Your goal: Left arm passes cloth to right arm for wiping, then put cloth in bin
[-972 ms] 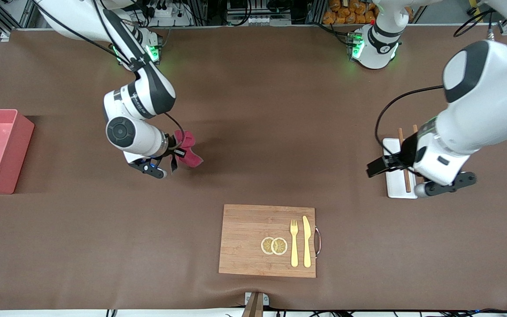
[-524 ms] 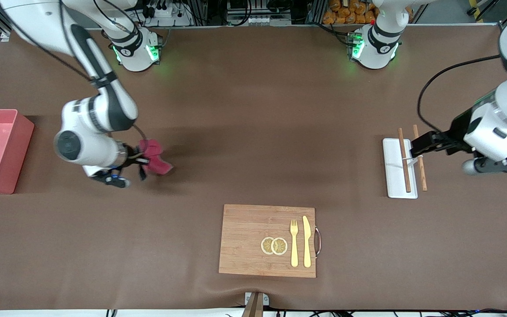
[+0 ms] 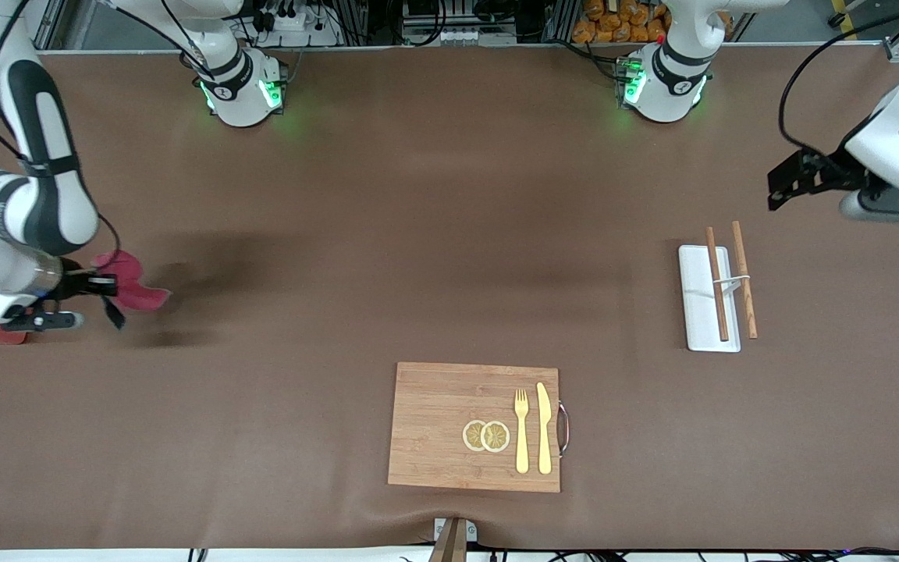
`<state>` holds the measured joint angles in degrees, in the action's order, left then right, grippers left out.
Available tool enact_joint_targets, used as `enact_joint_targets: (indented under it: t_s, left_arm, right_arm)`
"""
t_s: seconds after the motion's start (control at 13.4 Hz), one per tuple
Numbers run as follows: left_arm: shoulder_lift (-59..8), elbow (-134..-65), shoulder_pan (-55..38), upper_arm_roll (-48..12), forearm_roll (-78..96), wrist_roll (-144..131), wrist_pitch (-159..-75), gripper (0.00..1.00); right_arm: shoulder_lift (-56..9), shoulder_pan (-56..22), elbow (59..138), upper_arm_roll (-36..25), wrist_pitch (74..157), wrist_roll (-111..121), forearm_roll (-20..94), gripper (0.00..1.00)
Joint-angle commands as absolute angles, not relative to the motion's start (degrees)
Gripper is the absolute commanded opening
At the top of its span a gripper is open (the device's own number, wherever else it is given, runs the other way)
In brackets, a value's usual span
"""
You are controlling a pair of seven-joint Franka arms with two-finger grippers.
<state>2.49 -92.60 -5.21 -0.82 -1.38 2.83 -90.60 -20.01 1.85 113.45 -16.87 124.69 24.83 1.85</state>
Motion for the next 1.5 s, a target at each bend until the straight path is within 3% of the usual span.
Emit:
enact_joint_targets:
  t_s: [0.0,0.52,0.75,1.2,1.42]
  left_arm:
    - [3.78,-93.43,-6.5,0.61,-3.08,6.76,-88.08,1.0]
    - [2.81,-89.39,-8.35,2.81,-2.11,5.8,-84.99,1.0]
    - [2.38,-87.28,-7.74,2.73,-1.93,3.25,-82.27,1.0]
    - [1.93,-87.89,-6.33,2.37,0.26,0.09,-82.18,1.0]
    - [0.28,-88.07,-7.99,0.63,0.8,-1.84,-85.07,1.0]
  right_arm:
    - [-22.06,1.41,111.88,-18.19,124.89,27.25,0.09,0.0]
    - [-23.11,-5.43,112.5,-17.14,121.91,12.61,1.05,0.0]
    - [-22.24,-6.77,112.15,-9.09,116.65,-1.88,5.26,0.0]
    - [-22.06,-6.86,112.06,8.76,118.12,-32.3,9.14,0.0]
    - [-21.97,-6.5,111.36,11.16,118.13,-35.77,9.14,0.0]
